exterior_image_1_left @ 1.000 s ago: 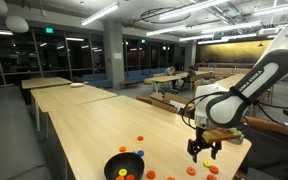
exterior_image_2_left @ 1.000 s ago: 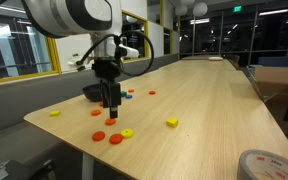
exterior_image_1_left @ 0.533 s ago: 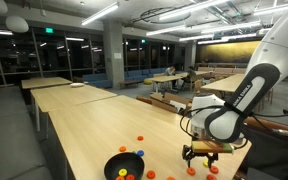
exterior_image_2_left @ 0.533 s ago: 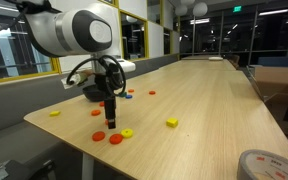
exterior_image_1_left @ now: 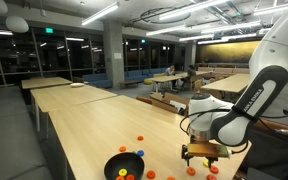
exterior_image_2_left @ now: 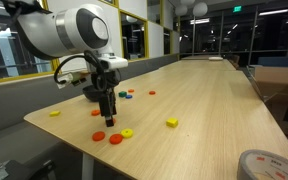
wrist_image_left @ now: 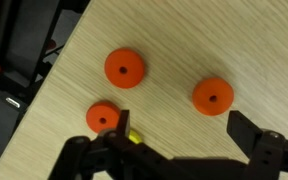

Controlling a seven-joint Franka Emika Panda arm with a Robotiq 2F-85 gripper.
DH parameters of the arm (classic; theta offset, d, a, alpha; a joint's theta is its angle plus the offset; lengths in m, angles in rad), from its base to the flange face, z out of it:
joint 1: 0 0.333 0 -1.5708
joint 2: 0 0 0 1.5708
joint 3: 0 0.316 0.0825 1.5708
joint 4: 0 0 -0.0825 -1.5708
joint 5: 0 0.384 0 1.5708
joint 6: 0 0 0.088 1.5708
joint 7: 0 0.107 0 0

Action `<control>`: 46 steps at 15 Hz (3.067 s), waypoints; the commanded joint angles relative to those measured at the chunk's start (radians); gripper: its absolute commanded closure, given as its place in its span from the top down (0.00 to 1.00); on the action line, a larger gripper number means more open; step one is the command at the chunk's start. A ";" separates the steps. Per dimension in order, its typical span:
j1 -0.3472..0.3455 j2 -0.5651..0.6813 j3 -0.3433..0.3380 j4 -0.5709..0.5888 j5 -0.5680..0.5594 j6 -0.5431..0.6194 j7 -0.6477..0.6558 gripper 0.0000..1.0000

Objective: Put the round yellow, orange, blue blocks and another orange block in the black bowl respectively

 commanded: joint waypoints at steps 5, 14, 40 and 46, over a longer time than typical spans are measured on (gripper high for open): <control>0.007 -0.046 -0.006 0.005 -0.097 -0.058 0.077 1.00; -0.061 -0.018 -0.078 0.009 -0.351 0.083 -0.067 1.00; -0.138 -0.209 -0.076 -0.013 0.430 -0.319 -0.965 1.00; -0.105 -0.295 -0.098 0.020 0.371 -0.550 -0.999 1.00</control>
